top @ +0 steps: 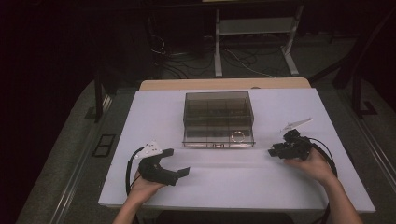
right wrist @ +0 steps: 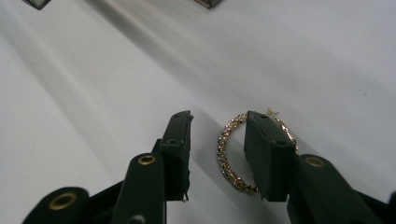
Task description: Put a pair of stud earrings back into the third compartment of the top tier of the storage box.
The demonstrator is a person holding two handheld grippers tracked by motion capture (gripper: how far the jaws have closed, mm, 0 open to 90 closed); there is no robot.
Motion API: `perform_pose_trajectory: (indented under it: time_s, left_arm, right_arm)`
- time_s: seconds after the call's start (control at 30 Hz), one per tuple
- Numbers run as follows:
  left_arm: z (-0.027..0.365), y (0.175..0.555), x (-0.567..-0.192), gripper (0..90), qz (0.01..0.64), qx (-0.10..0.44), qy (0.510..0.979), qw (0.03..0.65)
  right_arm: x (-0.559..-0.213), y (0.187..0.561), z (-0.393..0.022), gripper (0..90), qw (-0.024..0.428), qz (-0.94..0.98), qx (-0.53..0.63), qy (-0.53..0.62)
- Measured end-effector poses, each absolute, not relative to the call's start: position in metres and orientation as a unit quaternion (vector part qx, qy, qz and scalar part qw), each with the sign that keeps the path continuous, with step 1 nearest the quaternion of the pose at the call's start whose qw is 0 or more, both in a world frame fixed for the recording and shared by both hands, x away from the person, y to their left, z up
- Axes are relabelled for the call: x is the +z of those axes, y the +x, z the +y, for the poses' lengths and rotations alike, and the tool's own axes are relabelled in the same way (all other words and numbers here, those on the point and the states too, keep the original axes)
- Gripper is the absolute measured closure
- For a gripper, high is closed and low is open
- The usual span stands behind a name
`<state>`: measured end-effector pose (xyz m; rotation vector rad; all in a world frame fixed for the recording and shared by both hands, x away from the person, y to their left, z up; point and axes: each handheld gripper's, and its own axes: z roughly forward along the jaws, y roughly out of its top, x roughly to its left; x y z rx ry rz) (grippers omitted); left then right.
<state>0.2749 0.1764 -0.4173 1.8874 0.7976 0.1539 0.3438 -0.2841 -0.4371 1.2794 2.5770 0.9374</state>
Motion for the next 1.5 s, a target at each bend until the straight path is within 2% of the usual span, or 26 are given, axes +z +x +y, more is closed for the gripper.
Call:
perform_pose_trajectory:
  time_s: [0.3,0.67,0.9,1.27,1.5]
  left_arm:
    - [0.1765,0.2749,-0.4173,0.0,0.332,0.064,0.786,0.517]
    - [0.176,0.2751,-0.4176,0.0,0.33,0.063,0.788,0.516]
    - [0.1762,0.2749,-0.4174,0.0,0.329,0.062,0.789,0.515]
    - [0.1757,0.2752,-0.418,0.0,0.325,0.058,0.792,0.514]
    - [0.1749,0.2754,-0.4185,0.0,0.325,0.057,0.792,0.514]
  right_arm:
    - [-0.4388,0.3427,-0.2832,69.3,0.053,0.856,0.303,0.416]
    - [-0.4379,0.3375,-0.2787,83.3,0.082,0.868,0.28,0.402]
    - [-0.4373,0.3352,-0.2753,84.5,0.092,0.87,0.271,0.402]
    - [-0.4359,0.3368,-0.2803,84.5,0.066,0.861,0.291,0.412]
    - [-0.4294,0.3352,-0.2839,84.7,0.064,0.852,0.312,0.416]
